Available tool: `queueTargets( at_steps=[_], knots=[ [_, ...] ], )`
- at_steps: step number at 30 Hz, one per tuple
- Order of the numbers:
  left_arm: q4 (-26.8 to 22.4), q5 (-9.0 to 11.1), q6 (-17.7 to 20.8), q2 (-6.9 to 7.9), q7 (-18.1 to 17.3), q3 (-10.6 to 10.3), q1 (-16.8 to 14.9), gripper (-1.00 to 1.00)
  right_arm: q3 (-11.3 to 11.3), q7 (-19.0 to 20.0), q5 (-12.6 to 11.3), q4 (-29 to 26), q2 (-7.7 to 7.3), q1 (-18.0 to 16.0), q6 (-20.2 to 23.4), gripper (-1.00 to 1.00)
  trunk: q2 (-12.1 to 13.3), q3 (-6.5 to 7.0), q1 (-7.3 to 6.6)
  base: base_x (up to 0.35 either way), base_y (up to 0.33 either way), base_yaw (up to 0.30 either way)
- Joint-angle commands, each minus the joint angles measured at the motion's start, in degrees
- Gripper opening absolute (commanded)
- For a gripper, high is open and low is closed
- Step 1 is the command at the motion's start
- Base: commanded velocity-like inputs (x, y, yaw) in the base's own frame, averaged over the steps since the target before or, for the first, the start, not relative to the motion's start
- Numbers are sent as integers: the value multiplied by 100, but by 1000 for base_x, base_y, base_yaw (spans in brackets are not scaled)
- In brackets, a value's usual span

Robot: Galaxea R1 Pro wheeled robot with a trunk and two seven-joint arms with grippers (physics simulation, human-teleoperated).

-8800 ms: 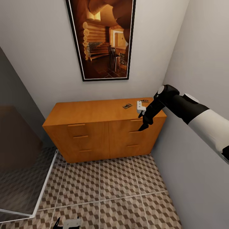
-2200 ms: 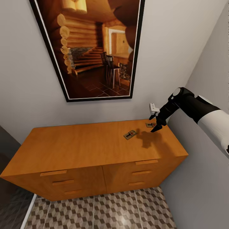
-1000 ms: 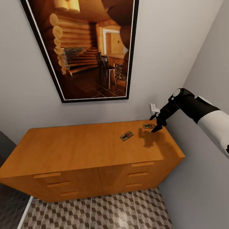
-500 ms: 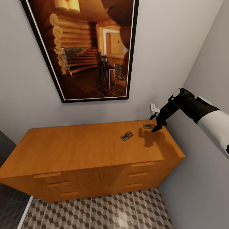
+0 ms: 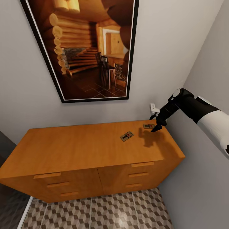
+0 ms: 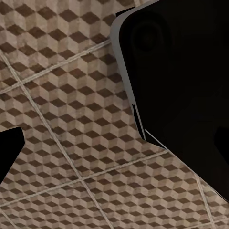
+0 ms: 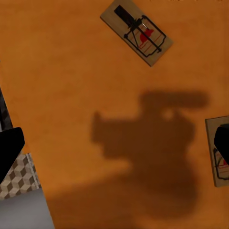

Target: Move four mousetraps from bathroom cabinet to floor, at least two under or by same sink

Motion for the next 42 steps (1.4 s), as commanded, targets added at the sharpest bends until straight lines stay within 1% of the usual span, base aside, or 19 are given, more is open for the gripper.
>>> queueTargets(
  at_steps=[1, 6, 10, 15, 21, 31, 42],
  knots=[
    [3, 27, -16, 0, 8, -48, -2, 100, 20, 15, 2, -11, -5, -7, 60, 100, -10, -10, 3, 1, 0, 0],
    [3, 28, -15, -1, 8, -48, -2, 100, 15, -14, 2, 7, -16, -2, 58, 100, -10, -10, 3, 0, 0, 0],
    [3, 28, -15, -1, 8, -48, -2, 100, 13, -130, 12, 172, -16, 1, 19, 100, -10, -10, 3, 0, 0, 0],
    [3, 29, -16, -1, 8, -48, -2, 100, 8, -284, 18, 389, -20, 2, -171, 100, -10, -10, 3, 0, 0, 0],
    [3, 26, -16, -1, 8, -48, -2, 100, 4, -332, 19, 512, -27, 2, -292, 100, -10, -10, 3, 0, 0, 0],
    [2, 25, -15, -1, 8, -48, -1, 100, 10, -365, 19, 607, -22, 2, -341, 100, -10, -10, 3, 6, 0, 0],
    [2, 25, -15, -1, 8, -48, 6, 100, 12, -481, 13, 646, -8, 2, -344, 100, -10, -10, 3, 211, 0, 0]
  ],
)
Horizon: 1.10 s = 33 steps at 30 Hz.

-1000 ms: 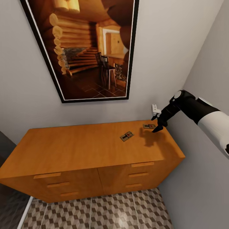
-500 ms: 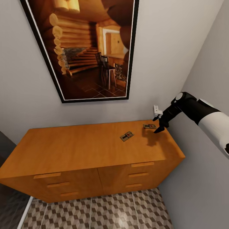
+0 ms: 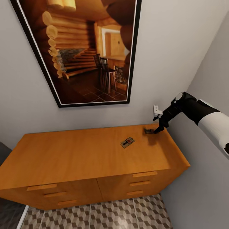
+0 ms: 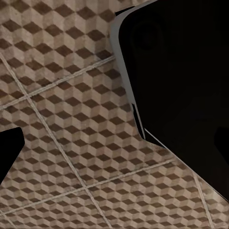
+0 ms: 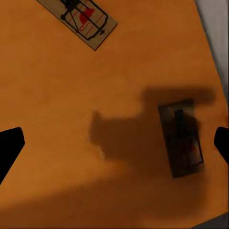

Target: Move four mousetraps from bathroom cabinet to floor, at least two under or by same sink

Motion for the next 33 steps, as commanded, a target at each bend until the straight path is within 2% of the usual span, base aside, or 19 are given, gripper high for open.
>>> queueTargets(
  at_steps=[1, 19, 26, 33],
  knots=[
    [3, 27, -16, 0, 8, -48, -2, 100, 21, 12, -4, -11, -5, -6, 60, 100, -10, -10, 4, 138, 0, 0],
    [-5, 24, -16, 0, 8, -48, 21, 100, 30, -8, -16, 101, 14, 8, 30, 100, -10, -10, 4, 20, 0, 0],
    [-5, 25, -16, 0, 8, -48, 28, 100, 30, -21, -16, 481, 36, 11, -309, 100, -10, -10, 4, 0, 0, 0],
    [-5, 24, -16, 0, 8, -48, 34, 100, 30, -151, -20, 695, 42, 11, -469, 100, -10, -10, 4, 0, 0, 0]
  ],
)
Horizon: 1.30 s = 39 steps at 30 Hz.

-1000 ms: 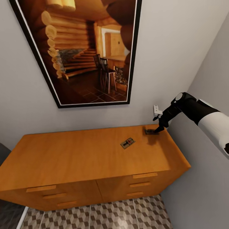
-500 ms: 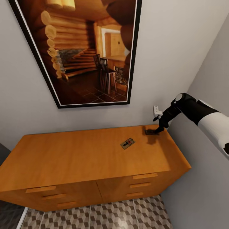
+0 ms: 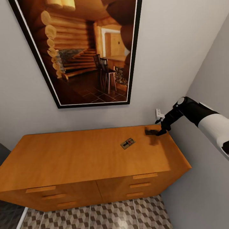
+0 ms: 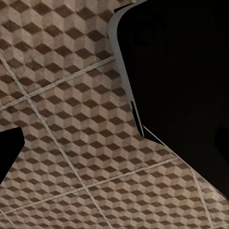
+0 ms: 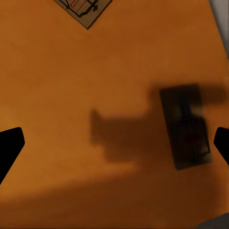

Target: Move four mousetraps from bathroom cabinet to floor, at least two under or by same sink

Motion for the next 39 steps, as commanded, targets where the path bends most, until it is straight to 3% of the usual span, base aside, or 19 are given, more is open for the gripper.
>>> queueTargets(
  at_steps=[1, 39],
  knots=[
    [3, 28, -16, -2, 8, -48, 1, 100, 8, -8, 5, 29, -3, -4, 41, 100, -10, -10, 3, 0, 0, 0],
    [3, 30, -16, -8, 8, -48, 41, 100, -1, -283, 3, 770, -18, -3, -569, 100, -10, -10, 3, 0, 0, 0]
  ],
)
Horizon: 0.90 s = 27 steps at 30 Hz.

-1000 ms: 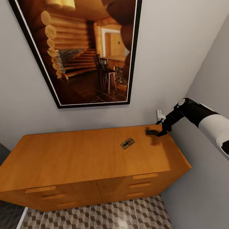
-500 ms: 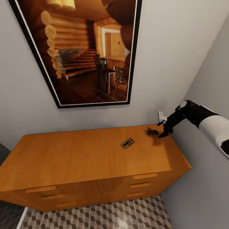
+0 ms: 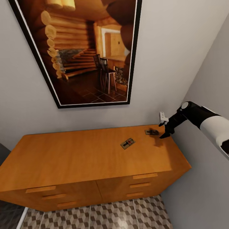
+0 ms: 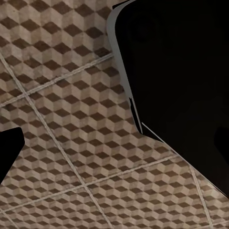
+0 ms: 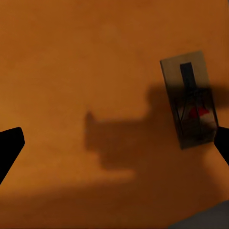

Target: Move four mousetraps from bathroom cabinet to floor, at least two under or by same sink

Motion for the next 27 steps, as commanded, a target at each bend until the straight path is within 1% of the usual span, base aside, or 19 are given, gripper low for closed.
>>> queueTargets(
  at_steps=[1, 13, 21, 27],
  knots=[
    [3, 29, -16, -1, 8, -48, -2, 100, -26, 24, 44, -11, -2, -1, 25, 100, -9, -9, 3, 0, 0, 0],
    [3, 27, -16, 4, 8, -48, 22, 100, -37, -221, 51, 64, -19, -1, 16, 100, -9, -9, 3, 0, 0, 0],
    [3, 27, -17, -1, 8, -48, 30, 100, -55, -240, 51, 85, -42, 4, -179, 100, -9, -9, 3, 0, 0, 0],
    [3, 27, -17, -1, 8, -48, 33, 100, -55, -241, 49, 88, -85, 6, -221, 100, -9, -9, 3, 0, 0, 0]
  ],
)
